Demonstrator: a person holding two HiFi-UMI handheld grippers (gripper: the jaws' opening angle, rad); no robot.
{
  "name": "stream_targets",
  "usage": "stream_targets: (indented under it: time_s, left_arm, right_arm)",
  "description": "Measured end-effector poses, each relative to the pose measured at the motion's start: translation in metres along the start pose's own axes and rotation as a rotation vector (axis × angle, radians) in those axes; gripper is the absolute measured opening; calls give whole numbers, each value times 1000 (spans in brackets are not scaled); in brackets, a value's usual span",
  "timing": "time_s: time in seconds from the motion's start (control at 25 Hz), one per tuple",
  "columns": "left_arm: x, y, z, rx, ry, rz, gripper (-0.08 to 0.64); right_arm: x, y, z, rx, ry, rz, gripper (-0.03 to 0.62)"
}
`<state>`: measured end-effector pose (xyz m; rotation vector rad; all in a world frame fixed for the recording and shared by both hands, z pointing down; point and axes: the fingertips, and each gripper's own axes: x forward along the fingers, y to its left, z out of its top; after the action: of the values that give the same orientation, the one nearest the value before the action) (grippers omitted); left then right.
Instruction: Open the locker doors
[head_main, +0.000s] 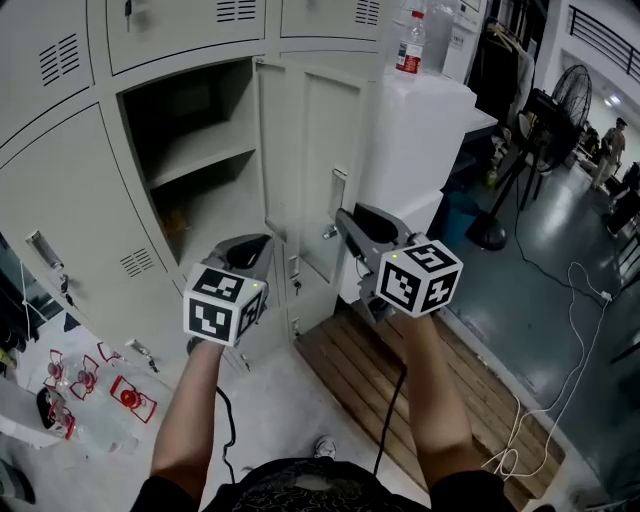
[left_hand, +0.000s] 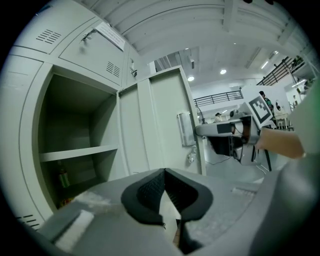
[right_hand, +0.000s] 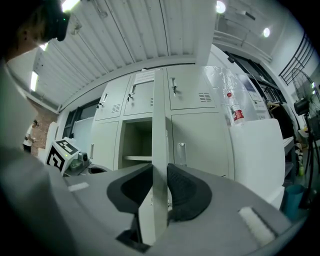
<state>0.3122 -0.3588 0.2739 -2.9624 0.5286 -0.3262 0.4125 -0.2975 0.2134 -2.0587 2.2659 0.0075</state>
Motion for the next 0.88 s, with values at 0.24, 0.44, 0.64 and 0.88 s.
stream_targets:
  time_s: [0.24,0.44,0.64,0.88]
  left_arm:
    - [23,-7,1,-1,4,3,3]
    - [35,-7,3,5,7,14,3]
    - [36,-3,7,8,2,31,3]
    - [25,2,4,10,12,46,3]
  right_arm:
    - [-1,-29,2,-2,-8,-9,91]
    - [0,-50,2,-16,-9,-33,91]
    - [1,-60,3,-34,-6,-57,89]
    - [-1,-60,4,-43,-21,-89,95]
